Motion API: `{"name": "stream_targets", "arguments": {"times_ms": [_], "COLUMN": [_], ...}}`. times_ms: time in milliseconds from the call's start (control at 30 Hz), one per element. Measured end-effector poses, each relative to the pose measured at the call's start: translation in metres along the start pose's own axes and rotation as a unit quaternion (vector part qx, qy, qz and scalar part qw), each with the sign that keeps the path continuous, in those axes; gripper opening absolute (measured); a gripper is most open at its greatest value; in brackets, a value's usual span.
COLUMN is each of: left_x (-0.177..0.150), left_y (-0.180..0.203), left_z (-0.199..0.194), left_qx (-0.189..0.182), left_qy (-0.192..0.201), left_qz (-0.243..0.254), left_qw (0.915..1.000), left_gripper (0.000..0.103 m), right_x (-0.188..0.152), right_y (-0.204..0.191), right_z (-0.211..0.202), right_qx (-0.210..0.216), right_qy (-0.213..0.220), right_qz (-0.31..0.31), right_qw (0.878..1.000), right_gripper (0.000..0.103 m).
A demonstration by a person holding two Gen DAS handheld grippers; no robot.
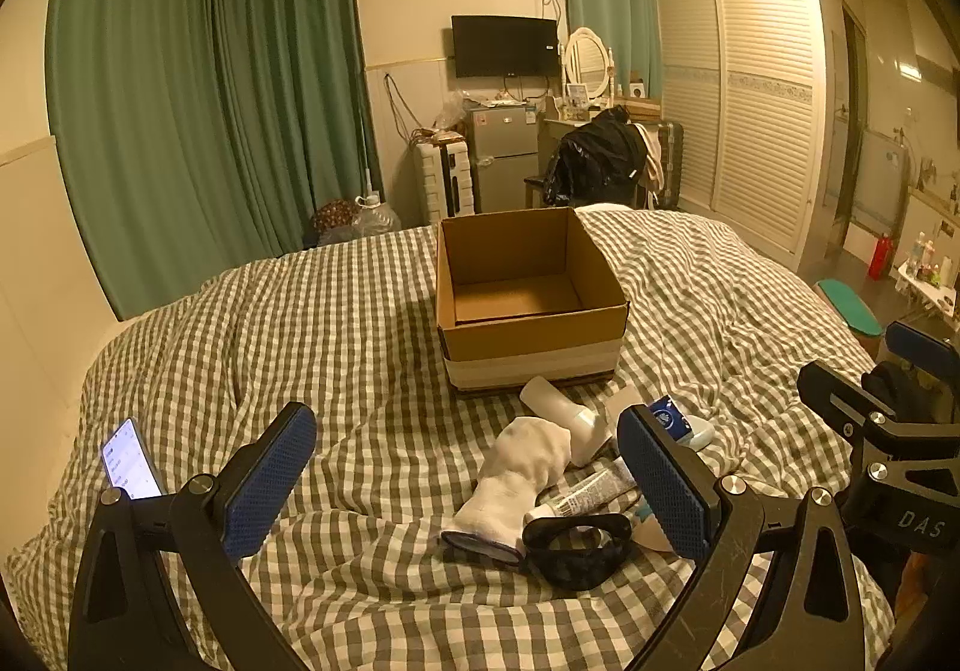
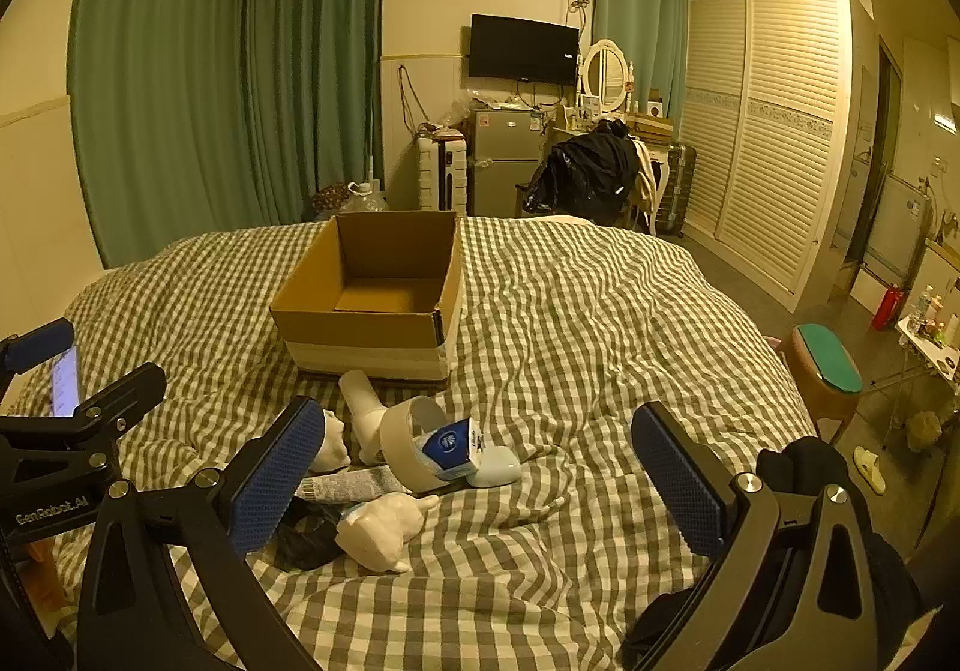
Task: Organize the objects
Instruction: 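Move both tools toward the items in front of the cardboard box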
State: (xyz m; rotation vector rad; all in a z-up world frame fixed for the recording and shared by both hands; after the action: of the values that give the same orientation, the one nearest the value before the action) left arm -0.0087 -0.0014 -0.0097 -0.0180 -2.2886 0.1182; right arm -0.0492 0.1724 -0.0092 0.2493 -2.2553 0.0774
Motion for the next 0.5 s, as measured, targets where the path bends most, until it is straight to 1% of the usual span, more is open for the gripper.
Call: {"name": "stream_targets", "arguments": {"times_ms": [500], "left_x": [0.0014], "left_y": [-0.0022], "left_z": [0.0016], "left_qx": [0.004], "left_qy": [-0.004], "left_qz": [0.0], "left_qw": [1.0], "left_gripper": [0.103], "right_x": [-0.0013], "right_y": [-0.0009], "right_z": [0.0033], "right_qx": [-0.001], "right_qy": [-0.008], "right_qz": [0.003], "right_qw": [1.0], "right_gripper": [0.103]}}
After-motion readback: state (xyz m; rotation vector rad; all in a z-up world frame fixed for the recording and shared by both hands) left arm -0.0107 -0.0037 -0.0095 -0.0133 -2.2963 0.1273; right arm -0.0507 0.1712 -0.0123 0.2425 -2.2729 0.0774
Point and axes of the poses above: each gripper's, at about its wrist camera, not at the fingertips, and z roughly the way its jaws point, y to its right, x to its top, the point moved 1 cm from there along z, roughly the way its jaws point, and after that the axes turned 8 degrees about -y, right-handed, at the moved point
